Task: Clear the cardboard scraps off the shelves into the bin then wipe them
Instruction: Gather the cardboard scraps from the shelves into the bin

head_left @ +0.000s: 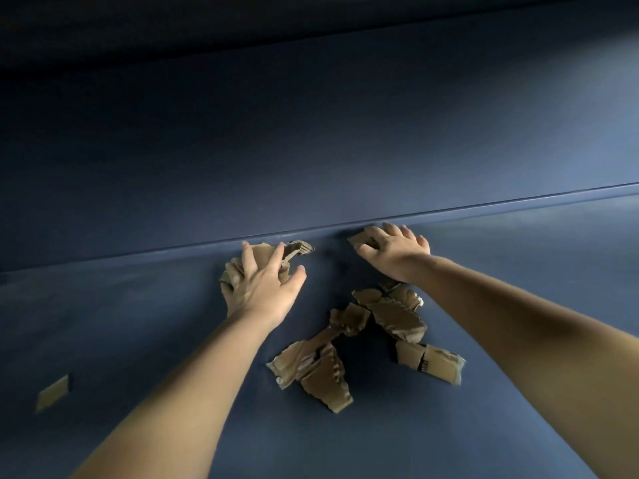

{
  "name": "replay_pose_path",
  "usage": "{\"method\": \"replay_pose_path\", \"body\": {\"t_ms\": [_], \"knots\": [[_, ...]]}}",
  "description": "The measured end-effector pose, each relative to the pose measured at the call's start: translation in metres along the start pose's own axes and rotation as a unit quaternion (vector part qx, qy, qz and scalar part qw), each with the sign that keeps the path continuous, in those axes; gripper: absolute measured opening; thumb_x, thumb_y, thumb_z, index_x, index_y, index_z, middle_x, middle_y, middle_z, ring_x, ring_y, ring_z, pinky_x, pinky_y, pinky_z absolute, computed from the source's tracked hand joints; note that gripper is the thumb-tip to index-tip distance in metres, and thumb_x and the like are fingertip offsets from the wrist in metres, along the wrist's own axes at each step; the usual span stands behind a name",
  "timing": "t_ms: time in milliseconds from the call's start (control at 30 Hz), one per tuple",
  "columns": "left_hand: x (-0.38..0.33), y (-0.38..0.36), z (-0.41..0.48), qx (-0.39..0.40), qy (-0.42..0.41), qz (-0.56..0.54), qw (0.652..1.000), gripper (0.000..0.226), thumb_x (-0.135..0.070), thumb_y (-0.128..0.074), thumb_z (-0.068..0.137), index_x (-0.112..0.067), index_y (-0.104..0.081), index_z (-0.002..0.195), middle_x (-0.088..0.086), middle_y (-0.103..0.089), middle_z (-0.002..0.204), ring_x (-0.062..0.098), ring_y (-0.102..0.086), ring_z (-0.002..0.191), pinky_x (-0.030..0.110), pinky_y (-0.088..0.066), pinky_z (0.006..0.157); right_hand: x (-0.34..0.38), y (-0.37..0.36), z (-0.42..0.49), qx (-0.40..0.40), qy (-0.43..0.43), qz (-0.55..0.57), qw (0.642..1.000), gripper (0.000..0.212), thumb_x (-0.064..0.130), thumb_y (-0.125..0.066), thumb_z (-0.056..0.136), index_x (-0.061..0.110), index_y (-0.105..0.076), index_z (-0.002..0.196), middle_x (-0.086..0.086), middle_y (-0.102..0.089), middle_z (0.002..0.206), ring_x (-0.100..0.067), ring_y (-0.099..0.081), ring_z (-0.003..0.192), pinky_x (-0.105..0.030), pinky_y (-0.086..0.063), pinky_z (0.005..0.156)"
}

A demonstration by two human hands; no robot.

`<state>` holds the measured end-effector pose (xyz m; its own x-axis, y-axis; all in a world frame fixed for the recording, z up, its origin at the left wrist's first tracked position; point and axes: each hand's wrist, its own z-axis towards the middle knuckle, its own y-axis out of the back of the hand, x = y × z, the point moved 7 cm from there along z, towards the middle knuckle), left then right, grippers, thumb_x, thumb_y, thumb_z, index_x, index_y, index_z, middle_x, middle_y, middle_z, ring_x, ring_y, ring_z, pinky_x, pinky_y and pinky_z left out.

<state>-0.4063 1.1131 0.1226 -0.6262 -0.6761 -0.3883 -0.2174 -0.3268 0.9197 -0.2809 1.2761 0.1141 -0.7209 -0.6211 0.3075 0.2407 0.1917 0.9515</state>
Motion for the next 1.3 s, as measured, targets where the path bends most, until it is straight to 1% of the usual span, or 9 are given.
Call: {"method": "replay_pose_path", "body": {"t_ms": [200, 300, 467, 633, 767, 867, 967, 1100, 1300], "knots": [[-0.008, -0.015, 0.003, -0.003, -0.004, 0.063, 0.998, 0.038, -0.045, -0.030, 0.093, -0.040, -0.042, 0.129, 0.003, -0.014, 0.154, 0.037, -0.013, 0.139, 0.044, -0.013, 0.114, 0.013, -0.005, -0.007, 0.055, 0.033, -0.005, 0.998, 0.051, 0.058, -0.020, 0.094, 0.043, -0.023, 0.143, 0.013, -0.011, 0.158, -0.022, -0.002, 0.147, -0.043, -0.002, 0.117], [-0.024, -0.011, -0.013, 0.022, -0.077, 0.004, 0.997, 0.043, -0.051, -0.028, 0.090, -0.038, -0.046, 0.127, -0.001, -0.029, 0.148, 0.030, -0.028, 0.135, 0.040, -0.025, 0.111, 0.035, -0.002, -0.031, 0.073, 0.088, 0.020, 0.993, 0.048, 0.056, -0.024, 0.094, 0.038, -0.040, 0.136, 0.005, -0.032, 0.151, -0.021, -0.022, 0.142, -0.043, -0.013, 0.115], [-0.011, 0.046, -0.043, -0.092, -0.126, -0.046, 0.987, 0.032, -0.037, -0.036, 0.094, -0.031, -0.049, 0.123, 0.001, -0.057, 0.123, 0.028, -0.054, 0.111, 0.034, -0.042, 0.088, 0.063, 0.031, -0.046, -0.051, 0.118, 0.104, 0.986, 0.037, 0.042, -0.041, 0.094, 0.018, -0.057, 0.116, -0.008, -0.048, 0.128, -0.029, -0.041, 0.122, -0.039, -0.034, 0.101], [0.041, 0.071, -0.045, -0.109, -0.077, -0.070, 0.989, 0.025, -0.027, -0.042, 0.090, -0.024, -0.060, 0.108, -0.002, -0.055, 0.111, 0.021, -0.053, 0.099, 0.030, -0.036, 0.081, 0.107, 0.000, -0.029, 0.026, 0.118, 0.083, 0.989, 0.051, 0.048, -0.034, 0.095, 0.031, -0.028, 0.143, -0.001, -0.023, 0.154, -0.029, -0.019, 0.141, -0.045, -0.018, 0.113], [0.106, 0.090, -0.044, -0.100, -0.001, 0.040, 0.994, 0.037, -0.040, -0.040, 0.090, -0.025, -0.054, 0.121, 0.004, -0.047, 0.137, 0.031, -0.050, 0.112, 0.035, -0.038, 0.092, 0.135, -0.039, -0.043, 0.118, 0.147, 0.015, 0.982, 0.054, 0.053, -0.028, 0.095, 0.038, -0.018, 0.146, 0.007, -0.006, 0.159, -0.025, 0.001, 0.147, -0.053, 0.000, 0.117], [0.177, 0.103, -0.055, -0.065, 0.113, 0.164, 0.978, 0.061, -0.060, -0.039, 0.081, -0.028, -0.043, 0.133, 0.007, -0.026, 0.153, 0.039, -0.030, 0.135, 0.046, -0.028, 0.111, 0.142, -0.042, -0.063, 0.121, 0.196, 0.009, 0.973, 0.050, 0.049, -0.033, 0.095, 0.039, -0.027, 0.143, 0.008, -0.015, 0.157, -0.025, -0.007, 0.146, -0.049, -0.001, 0.117], [0.273, 0.088, -0.064, -0.045, 0.148, 0.204, 0.967, 0.089, -0.084, -0.024, 0.062, -0.028, -0.044, 0.129, 0.011, -0.032, 0.149, 0.039, -0.024, 0.137, 0.056, -0.024, 0.112, 0.135, -0.019, -0.071, 0.070, 0.207, 0.001, 0.976, 0.048, 0.053, -0.031, 0.094, 0.038, -0.036, 0.139, 0.006, -0.025, 0.154, -0.021, -0.017, 0.143, -0.044, -0.005, 0.115], [0.211, 0.066, -0.110, 0.020, 0.115, 0.190, 0.975, 0.052, -0.040, -0.038, 0.095, -0.019, -0.031, 0.142, 0.021, -0.026, 0.149, 0.041, -0.022, 0.138, 0.049, -0.022, 0.113, 0.088, 0.007, -0.059, 0.003, 0.075, 0.048, 0.996, 0.050, 0.053, -0.029, 0.094, 0.036, -0.035, 0.141, 0.006, -0.019, 0.157, -0.021, -0.013, 0.145, -0.043, -0.007, 0.116], [0.122, 0.032, -0.102, 0.065, 0.076, 0.068, 0.993, 0.073, -0.058, -0.025, 0.090, -0.020, -0.003, 0.148, 0.011, 0.004, 0.158, 0.027, 0.005, 0.146, 0.037, 0.001, 0.117, 0.031, 0.000, -0.067, 0.003, -0.037, 0.107, 0.994, 0.053, 0.057, -0.026, 0.093, 0.036, -0.029, 0.142, 0.007, -0.014, 0.158, -0.025, -0.012, 0.146, -0.045, -0.007, 0.118]]}}
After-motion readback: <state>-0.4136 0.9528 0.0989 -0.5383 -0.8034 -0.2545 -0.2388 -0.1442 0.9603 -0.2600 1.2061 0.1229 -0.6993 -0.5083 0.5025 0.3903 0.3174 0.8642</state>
